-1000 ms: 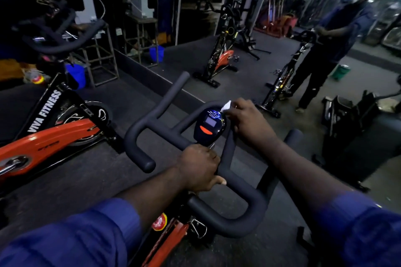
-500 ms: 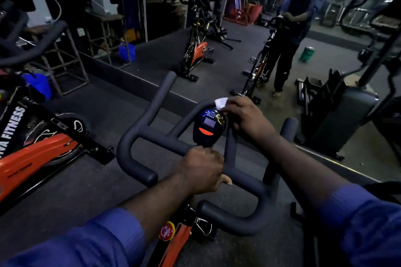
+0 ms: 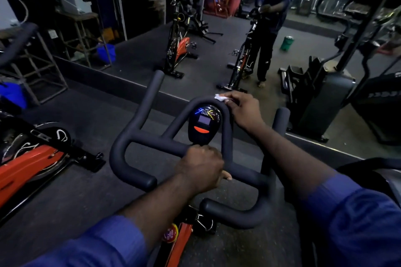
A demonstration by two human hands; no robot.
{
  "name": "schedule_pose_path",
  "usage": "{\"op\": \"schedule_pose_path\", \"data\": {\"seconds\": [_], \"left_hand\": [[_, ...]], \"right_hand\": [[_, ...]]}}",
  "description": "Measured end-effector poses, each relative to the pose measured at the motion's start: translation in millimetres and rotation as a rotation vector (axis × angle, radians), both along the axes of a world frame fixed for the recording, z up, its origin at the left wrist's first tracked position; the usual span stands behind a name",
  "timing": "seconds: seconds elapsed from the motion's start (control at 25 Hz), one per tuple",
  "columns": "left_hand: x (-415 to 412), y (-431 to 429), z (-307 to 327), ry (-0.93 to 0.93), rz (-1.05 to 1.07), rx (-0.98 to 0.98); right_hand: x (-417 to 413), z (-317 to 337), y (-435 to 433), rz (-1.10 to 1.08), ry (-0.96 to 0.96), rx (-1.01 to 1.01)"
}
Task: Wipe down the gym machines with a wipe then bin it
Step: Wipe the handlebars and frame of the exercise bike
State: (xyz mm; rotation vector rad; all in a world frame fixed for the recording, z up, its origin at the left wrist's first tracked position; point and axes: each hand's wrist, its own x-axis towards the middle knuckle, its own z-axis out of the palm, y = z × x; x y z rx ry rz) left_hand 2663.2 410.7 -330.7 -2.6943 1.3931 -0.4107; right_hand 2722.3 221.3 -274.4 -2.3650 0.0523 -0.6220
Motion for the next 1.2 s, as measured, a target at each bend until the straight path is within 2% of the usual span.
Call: {"op": "schedule_pose_path", "data": {"seconds": [0.12, 0.2, 0.36, 0.44, 0.48, 0.52, 0.64, 0.68, 0.72, 0.8, 0.88, 0.92, 1.0, 1.12, 1.2], "left_hand": [[-1, -1, -3, 0.021, -0.005, 0.035], [-1, -3, -4, 0.034, -0.01, 0.045], [-2, -2, 1, 0.005, -0.02, 0.052], [-2, -2, 2, 0.023, -0.023, 0.048], [-2, -1, 1, 0.028, -0.026, 0.045], [-2, -1, 0, 0.027, -0.03, 0.041], [0, 0, 1, -0.005, -0.039, 0.04], [-1, 0, 0, -0.017, -0.043, 0.043], [-1, 0, 1, -0.017, -0.038, 0.053], [-1, 0, 1, -0.021, -0.021, 0.071], [-2, -1, 3, -0.005, -0.009, 0.074], [-2, -1, 3, 0.011, 0.002, 0.067], [-2, 3, 4, 0.026, 0.015, 0.04], [0, 9, -3, 0.03, 0.014, 0.006], [1, 8, -6, 0.046, 0.002, 0.003]], "right_hand": [[-37, -35, -19, -0.071, 0.082, 0.224], [-36, -37, -26, -0.072, 0.157, 0.351], [-7, -24, -7, -0.055, 0.084, 0.657], [-24, -28, 4, -0.053, 0.064, 0.773], [-42, -35, 5, -0.059, 0.069, 0.761], [-62, -44, 4, -0.08, 0.077, 0.651], [-129, -66, 2, -0.095, 0.148, 0.019], [-145, -64, 4, -0.06, 0.154, -0.117], [-151, -58, 7, -0.008, 0.128, -0.165], [-139, -34, 13, 0.008, -0.014, -0.091], [-107, -20, 12, -0.127, -0.187, -0.084], [-94, -19, 16, -0.168, -0.196, -0.096], [-90, -35, 29, -0.118, -0.114, -0.136], [-141, -62, 36, 0.05, -0.028, -0.233], [-170, -59, 22, 0.212, -0.01, -0.34]]}}
